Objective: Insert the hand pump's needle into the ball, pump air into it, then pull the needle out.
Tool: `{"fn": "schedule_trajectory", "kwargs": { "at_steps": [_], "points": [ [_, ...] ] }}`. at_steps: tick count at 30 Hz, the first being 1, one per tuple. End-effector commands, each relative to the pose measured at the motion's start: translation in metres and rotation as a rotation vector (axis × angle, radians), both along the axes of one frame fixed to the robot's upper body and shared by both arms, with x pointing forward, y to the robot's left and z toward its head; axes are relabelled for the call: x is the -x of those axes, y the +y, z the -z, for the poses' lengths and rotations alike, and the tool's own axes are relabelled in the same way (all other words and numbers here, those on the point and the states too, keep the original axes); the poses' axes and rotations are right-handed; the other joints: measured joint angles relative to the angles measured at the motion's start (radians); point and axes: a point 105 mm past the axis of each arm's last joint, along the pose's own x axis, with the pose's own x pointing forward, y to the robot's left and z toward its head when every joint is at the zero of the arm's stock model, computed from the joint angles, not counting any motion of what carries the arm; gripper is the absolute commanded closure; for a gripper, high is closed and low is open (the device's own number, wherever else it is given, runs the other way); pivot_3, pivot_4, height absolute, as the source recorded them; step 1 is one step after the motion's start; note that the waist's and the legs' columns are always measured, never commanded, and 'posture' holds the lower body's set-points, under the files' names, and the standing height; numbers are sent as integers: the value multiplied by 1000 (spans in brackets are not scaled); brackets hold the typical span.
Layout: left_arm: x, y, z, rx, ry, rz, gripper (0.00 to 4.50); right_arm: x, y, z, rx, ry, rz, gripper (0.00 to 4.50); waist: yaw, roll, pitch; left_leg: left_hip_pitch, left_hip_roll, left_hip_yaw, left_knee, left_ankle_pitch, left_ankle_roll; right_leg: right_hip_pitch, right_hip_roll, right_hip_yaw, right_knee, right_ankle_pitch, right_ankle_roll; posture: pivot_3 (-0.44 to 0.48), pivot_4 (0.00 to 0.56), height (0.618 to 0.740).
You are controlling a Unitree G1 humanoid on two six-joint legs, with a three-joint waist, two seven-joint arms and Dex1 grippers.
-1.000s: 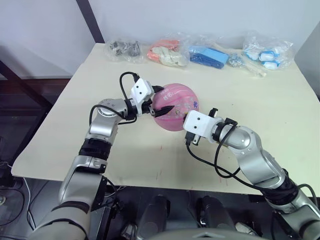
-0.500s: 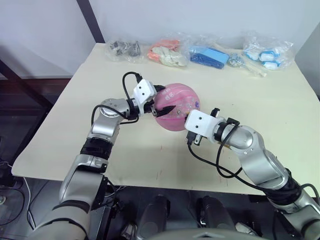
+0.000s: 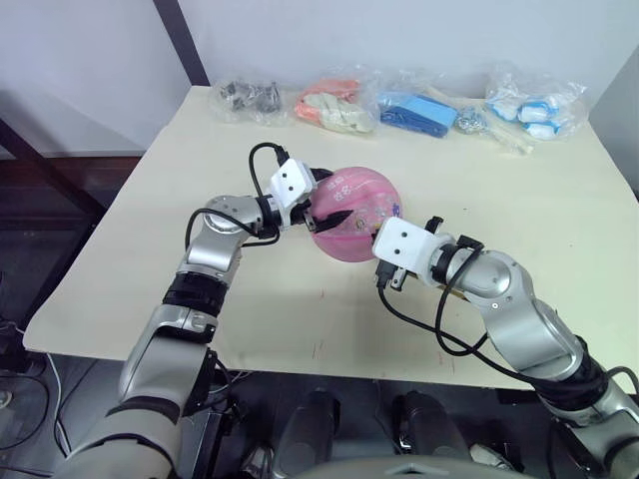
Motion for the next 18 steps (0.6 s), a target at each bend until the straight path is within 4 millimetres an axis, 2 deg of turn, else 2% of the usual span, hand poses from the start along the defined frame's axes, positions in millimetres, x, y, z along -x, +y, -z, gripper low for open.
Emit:
{"fn": "schedule_trajectory", "kwargs": {
  "at_steps": [1, 14, 16, 18],
  "points": [
    [-18, 71, 44, -111, 121, -338, 0, 24, 6, -21, -42, -38, -101, 4150, 0, 0, 0, 0, 0, 0, 0, 0, 0, 0, 0, 0, 0, 0, 0, 0, 150, 740],
    [-20, 75, 45, -122, 109, -363, 0, 31, 4, -27, -81, -3, -104, 4150, -3, 0, 0, 0, 0, 0, 0, 0, 0, 0, 0, 0, 0, 0, 0, 0, 150, 740],
    [-21, 76, 45, -127, 104, -370, 0, 33, 4, -28, -84, 3, -104, 4150, -22, -4, -4, 2, 1, 0, 0, 0, 0, 0, 1, 1, 1, 0, 0, 0, 150, 740],
    [-22, 77, 45, -131, 98, -377, 0, 34, 4, -28, -86, 7, -105, 4150, -37, 0, -7, 5, 1, -2, -1, 0, 0, 2, 3, 1, 1, -2, 4, 0, 150, 740]
  ]
}}
